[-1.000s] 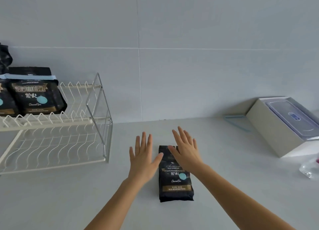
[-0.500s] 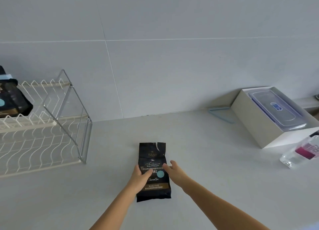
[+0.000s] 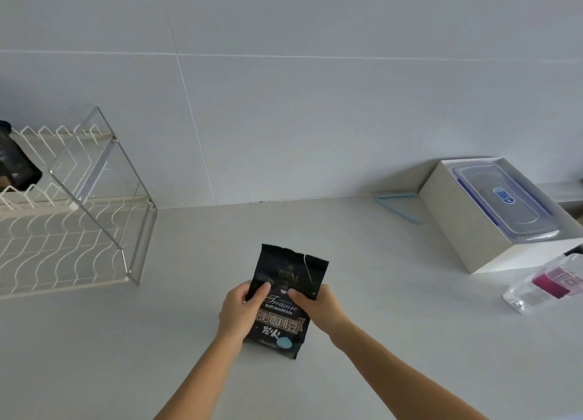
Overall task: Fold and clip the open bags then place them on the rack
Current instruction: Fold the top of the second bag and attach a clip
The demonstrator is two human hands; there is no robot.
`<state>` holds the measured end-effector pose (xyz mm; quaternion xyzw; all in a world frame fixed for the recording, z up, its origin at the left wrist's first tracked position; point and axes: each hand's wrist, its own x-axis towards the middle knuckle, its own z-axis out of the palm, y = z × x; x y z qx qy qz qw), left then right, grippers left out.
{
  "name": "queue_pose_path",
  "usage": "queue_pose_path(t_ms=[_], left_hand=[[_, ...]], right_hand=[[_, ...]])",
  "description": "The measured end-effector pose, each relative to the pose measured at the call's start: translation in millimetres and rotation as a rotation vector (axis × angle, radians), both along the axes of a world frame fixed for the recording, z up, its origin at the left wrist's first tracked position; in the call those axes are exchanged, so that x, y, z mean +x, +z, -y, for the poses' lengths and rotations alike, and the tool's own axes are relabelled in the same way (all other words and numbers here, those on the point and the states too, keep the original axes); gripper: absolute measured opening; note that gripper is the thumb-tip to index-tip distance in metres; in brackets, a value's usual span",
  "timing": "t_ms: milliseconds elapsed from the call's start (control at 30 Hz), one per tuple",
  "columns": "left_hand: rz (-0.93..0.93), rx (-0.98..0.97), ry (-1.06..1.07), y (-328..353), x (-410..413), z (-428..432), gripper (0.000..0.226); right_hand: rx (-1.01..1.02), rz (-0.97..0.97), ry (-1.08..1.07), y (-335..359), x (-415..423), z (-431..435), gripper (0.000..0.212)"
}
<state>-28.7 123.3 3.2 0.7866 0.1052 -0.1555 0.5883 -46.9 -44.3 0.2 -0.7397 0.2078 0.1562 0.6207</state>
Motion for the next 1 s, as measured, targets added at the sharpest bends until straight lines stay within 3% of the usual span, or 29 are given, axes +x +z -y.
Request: queue_pose_path(t_ms=[100,233,367,500,667,767,867,1000], left_hand=[[0.021,-0.194,0.003,12,0,11,0.018],[-0.016,-0.225,-0.031,20,-3,33,0.02],[-0.082,-0.306,-0.05,14,-13,42,0.021],[-0.123,-0.245,-0.095,11,-10,55,0.023],[-0.035,-0.223,-0.046,18,8,75,0.031],[-0.097,-0.203,-0.049,16,12,86,0.028],[-0.127,-0.211,-0.045,11,14,82,0.024],[-0.19,-0.192,-0.182,7,13,85,0.022]], right_hand=[[-0.03,0.137,-0.008,18,1,17,0.018],[-0.083,0.137,-0.012,27,7,46,0.037],[-0.054,0.188,0.035,21,-1,69,0.038],[-0.07,0.181,0.035,7,-4,83,0.03],[-0.168,0.255,-0.064,5,3,97,0.037],[-0.189,0.186,0.008,11,11,112,0.028],[-0.159,0.27,0.028,16,19,123,0.029],[-0.241,0.15,0.043,11,27,131,0.036]])
